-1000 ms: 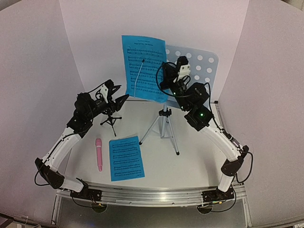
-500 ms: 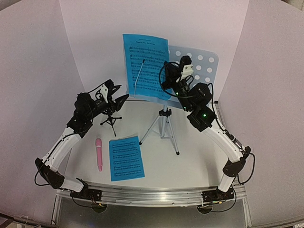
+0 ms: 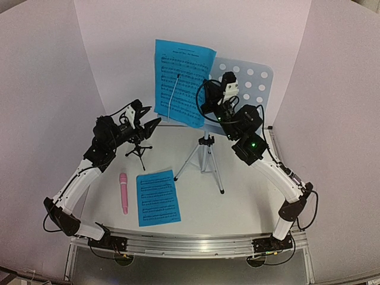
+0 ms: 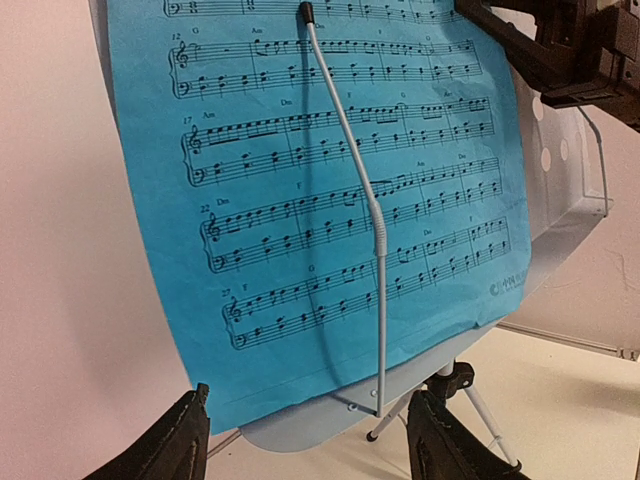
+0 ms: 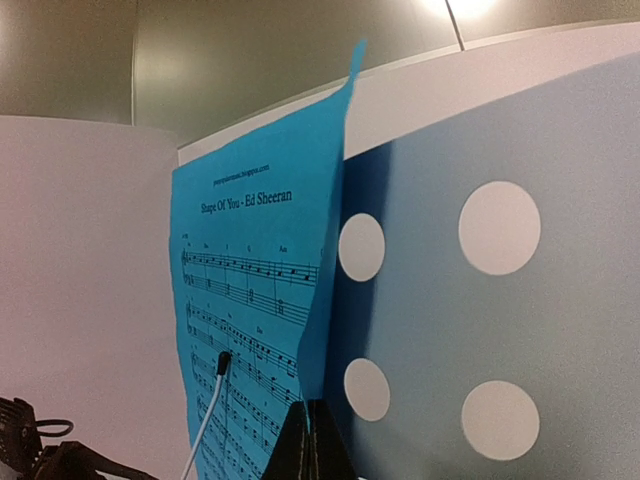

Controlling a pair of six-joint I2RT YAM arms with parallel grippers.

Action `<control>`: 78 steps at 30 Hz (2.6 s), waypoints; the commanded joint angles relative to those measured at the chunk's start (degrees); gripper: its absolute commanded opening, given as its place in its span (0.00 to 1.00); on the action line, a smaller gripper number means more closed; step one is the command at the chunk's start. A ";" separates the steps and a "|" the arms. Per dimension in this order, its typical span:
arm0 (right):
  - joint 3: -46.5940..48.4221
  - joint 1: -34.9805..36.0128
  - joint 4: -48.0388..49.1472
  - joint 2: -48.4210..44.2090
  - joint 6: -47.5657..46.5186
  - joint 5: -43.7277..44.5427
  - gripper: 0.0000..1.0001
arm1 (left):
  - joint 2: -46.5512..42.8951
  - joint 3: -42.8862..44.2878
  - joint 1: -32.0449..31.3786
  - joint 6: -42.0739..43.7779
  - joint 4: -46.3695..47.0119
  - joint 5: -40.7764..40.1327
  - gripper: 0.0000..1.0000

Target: Set up the instrument practice props

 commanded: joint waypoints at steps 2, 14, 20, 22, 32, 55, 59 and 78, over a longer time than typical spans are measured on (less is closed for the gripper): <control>0.01 -0.32 2.23 -2.78 -0.63 1.31 0.00 | -1.81 -0.15 0.11 0.75 2.09 0.38 0.67; 0.37 -0.29 1.70 -2.88 -2.14 1.69 0.00 | -1.67 -0.02 0.11 0.76 2.27 0.58 0.67; 2.25 -0.32 1.05 -2.12 -4.66 0.50 0.00 | -1.81 -0.19 0.11 0.76 2.24 0.65 0.67; 2.71 -0.28 0.44 -2.05 -5.26 0.08 0.00 | -1.81 -0.20 0.11 0.75 2.25 0.64 0.67; 3.12 -0.29 -1.15 -2.27 -6.99 0.58 0.00 | -1.84 -0.33 0.11 0.83 2.22 0.64 0.67; 4.36 -0.31 -4.80 -2.58 -10.44 0.72 0.00 | -1.85 -0.55 0.11 0.69 2.39 0.90 0.67; 4.81 -0.31 -4.98 -2.63 -11.45 0.88 0.00 | -1.91 -0.55 0.11 0.76 2.29 0.84 0.67; 4.57 -0.34 -7.35 -3.18 -14.79 0.71 0.00 | -1.28 0.33 0.11 0.74 1.88 1.08 0.68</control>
